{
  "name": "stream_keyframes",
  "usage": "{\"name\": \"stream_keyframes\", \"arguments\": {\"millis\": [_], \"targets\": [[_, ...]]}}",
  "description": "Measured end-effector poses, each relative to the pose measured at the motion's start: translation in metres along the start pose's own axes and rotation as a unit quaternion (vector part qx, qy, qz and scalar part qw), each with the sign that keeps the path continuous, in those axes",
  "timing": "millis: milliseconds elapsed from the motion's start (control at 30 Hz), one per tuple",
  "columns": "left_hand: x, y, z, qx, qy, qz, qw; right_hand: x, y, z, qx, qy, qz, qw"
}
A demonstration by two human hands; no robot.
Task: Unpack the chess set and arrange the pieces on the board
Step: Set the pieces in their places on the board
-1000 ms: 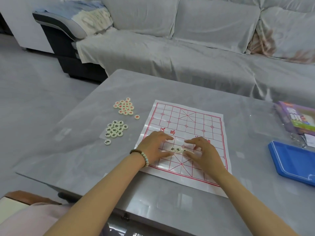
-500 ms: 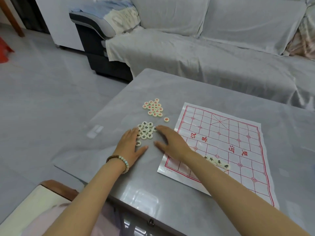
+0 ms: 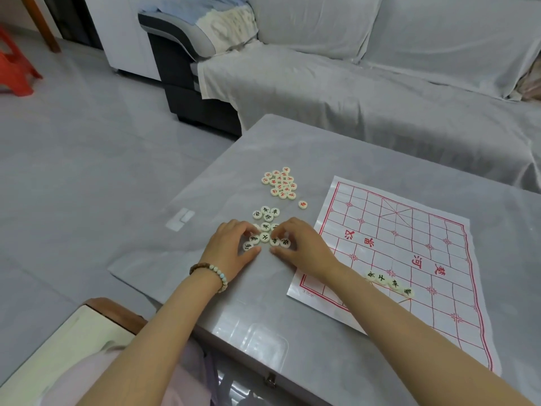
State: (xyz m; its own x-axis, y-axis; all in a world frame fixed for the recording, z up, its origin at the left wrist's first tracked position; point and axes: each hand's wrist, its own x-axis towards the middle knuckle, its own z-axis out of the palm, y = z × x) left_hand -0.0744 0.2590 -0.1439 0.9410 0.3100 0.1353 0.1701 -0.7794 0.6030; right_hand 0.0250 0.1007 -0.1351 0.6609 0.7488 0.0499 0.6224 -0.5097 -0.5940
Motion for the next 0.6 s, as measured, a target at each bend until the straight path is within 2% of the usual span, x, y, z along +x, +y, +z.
{"name": "stream_keyframes", "arguments": {"millis": [333, 433, 500, 600], "targets": [[-0.0027, -0.0040, -0.0029, -0.004, -0.019, 0.012, 1.000, -0.0008, -0.0016, -0.0008, -0.009, -0.003, 0.008, 1.000], [-0.0019, -0.0037, -0.0020, 0.004, 0.004, 0.021, 1.000, -0.0023, 0.0004, 0.0007, 0.000, 0.007, 0.013, 1.000], [-0.0005, -0.0048, -0.0009, 0.028, 0.036, 0.051, 0.998, -0.0024, 0.0002, 0.0018, 0.003, 0.011, 0.015, 1.000], [0.0008, -0.0051, 0.0021, 0.103, -0.008, 0.072, 0.992, -0.0024, -0.0005, 0.0021, 0.002, 0.015, 0.014, 1.000]]}}
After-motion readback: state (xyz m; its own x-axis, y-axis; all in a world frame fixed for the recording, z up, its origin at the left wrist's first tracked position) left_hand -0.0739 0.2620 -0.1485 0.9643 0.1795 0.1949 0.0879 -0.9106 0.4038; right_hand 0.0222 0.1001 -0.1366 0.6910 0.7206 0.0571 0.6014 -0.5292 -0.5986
